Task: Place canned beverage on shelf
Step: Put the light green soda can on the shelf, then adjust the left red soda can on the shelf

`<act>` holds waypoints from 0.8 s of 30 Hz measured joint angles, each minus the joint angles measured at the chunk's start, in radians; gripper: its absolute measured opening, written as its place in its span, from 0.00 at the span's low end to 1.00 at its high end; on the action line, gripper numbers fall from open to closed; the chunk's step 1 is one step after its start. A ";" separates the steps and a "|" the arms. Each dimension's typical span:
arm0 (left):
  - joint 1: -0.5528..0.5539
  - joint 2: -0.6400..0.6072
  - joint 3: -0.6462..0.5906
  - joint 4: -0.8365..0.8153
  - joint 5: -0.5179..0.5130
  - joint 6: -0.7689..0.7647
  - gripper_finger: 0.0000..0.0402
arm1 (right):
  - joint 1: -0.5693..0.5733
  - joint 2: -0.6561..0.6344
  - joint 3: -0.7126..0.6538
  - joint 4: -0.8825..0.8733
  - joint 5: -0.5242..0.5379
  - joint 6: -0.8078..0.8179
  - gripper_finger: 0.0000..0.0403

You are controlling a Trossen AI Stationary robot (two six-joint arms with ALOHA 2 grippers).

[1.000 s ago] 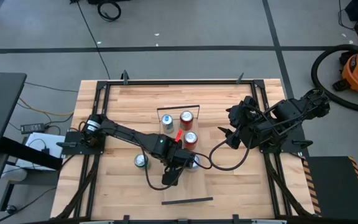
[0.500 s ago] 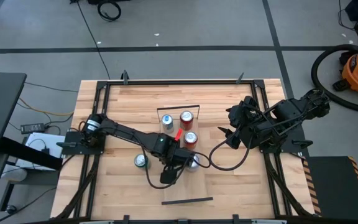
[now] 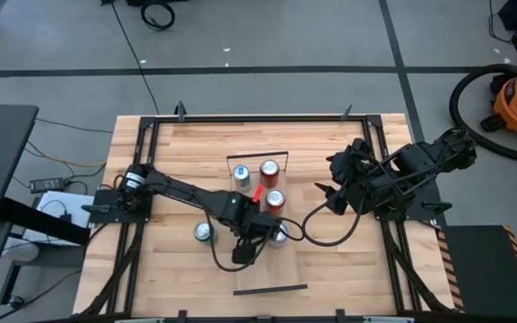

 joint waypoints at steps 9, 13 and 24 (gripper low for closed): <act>0.000 0.000 0.067 -0.017 0.000 -0.006 0.89 | 0.000 0.000 0.000 0.000 0.000 -0.007 0.90; 0.003 0.000 0.120 -0.023 0.000 -0.005 0.89 | 0.000 0.000 0.000 0.000 0.000 -0.007 0.90; 0.020 0.000 0.311 -0.298 -0.054 -0.074 0.88 | 0.000 0.000 0.000 0.000 -0.001 -0.007 0.90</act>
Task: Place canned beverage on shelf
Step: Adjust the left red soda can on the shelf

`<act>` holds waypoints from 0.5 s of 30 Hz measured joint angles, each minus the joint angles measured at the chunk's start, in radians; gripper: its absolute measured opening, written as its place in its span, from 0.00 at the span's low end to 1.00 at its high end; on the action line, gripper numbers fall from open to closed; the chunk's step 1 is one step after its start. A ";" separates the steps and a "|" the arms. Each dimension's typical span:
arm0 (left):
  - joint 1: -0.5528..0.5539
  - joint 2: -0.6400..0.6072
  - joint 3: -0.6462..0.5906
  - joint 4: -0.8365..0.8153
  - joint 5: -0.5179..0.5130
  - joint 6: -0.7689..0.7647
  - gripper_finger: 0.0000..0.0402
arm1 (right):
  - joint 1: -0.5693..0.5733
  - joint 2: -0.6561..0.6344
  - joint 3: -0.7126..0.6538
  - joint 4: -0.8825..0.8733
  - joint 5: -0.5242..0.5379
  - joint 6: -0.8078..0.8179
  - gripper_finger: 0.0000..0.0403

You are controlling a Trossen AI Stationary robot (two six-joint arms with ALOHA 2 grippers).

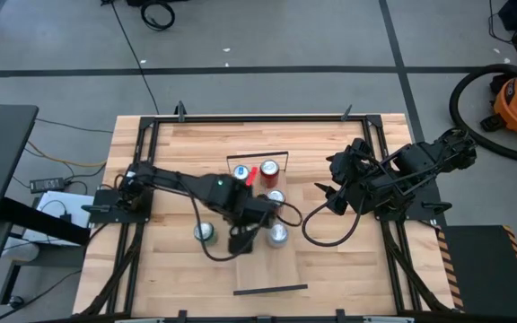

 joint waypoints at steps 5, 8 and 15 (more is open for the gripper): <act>0.023 -0.023 0.053 -0.096 -0.053 0.000 0.88 | 0.000 0.000 0.000 0.000 -0.003 0.000 0.90; 0.025 -0.053 0.054 -0.109 -0.103 0.011 0.88 | 0.000 0.000 0.000 0.000 -0.006 0.000 0.90; 0.049 -0.105 -0.090 -0.107 -0.148 0.070 0.88 | 0.000 0.000 -0.019 0.000 -0.015 0.027 0.90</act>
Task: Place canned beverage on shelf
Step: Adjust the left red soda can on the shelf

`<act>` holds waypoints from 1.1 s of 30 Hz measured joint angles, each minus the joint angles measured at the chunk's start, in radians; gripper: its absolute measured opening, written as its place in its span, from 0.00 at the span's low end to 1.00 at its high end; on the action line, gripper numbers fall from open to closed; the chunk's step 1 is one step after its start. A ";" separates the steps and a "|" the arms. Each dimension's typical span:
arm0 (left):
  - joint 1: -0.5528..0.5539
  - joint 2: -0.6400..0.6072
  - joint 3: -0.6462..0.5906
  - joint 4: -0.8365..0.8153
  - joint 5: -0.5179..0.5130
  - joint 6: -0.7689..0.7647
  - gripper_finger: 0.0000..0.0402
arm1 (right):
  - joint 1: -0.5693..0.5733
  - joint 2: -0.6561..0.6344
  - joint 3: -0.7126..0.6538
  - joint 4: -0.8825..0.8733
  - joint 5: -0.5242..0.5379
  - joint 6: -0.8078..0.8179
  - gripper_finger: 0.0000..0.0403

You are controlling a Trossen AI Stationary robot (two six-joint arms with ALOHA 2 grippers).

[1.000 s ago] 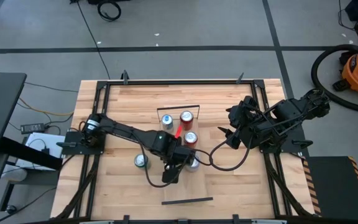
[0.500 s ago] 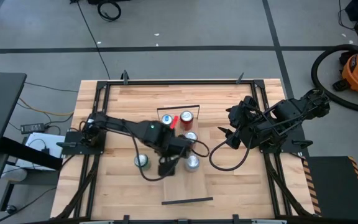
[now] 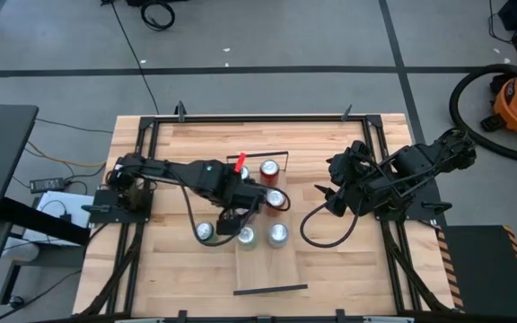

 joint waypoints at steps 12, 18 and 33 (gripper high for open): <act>0.019 -0.051 -0.323 0.155 -0.006 0.016 0.88 | 0.000 0.001 -0.084 0.045 -0.033 0.018 0.90; 0.019 -0.052 -0.368 0.196 -0.086 0.015 0.88 | 0.000 0.000 -0.084 0.052 -0.033 0.018 0.90; 0.037 -0.062 -0.370 0.244 -0.105 0.016 0.88 | 0.000 0.000 -0.084 0.052 -0.038 0.021 0.90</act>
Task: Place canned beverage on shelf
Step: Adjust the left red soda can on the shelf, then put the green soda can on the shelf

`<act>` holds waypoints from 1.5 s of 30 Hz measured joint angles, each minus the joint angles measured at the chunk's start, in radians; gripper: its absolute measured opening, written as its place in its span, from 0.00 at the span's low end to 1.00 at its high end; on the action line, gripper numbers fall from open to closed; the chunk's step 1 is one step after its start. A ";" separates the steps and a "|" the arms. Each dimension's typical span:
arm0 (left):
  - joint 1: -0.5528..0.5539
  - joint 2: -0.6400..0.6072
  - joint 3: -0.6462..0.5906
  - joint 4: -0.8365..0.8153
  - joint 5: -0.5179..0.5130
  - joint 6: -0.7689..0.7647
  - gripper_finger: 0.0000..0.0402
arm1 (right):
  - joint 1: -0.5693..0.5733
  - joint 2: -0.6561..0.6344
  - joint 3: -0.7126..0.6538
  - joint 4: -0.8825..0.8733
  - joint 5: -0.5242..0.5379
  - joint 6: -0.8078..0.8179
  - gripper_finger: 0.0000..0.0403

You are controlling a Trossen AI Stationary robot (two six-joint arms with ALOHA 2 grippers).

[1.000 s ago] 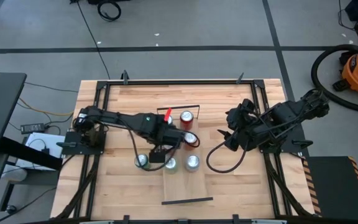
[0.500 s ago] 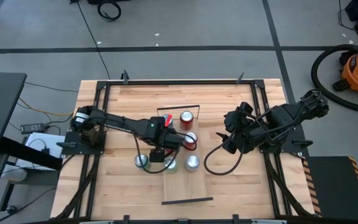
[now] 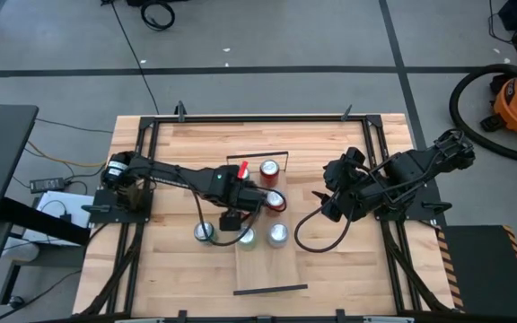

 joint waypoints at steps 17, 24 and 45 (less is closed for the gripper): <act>0.019 -0.230 0.005 0.041 0.020 -0.206 0.82 | -0.020 -0.018 0.000 0.048 0.005 -0.048 0.90; 0.038 -0.318 0.005 0.277 0.020 -0.201 0.74 | -0.020 -0.097 -0.051 0.195 0.006 -0.118 0.90; -0.151 -0.286 0.002 -0.027 0.216 -0.399 0.65 | -0.014 -0.200 -0.183 0.196 -0.020 -0.024 0.90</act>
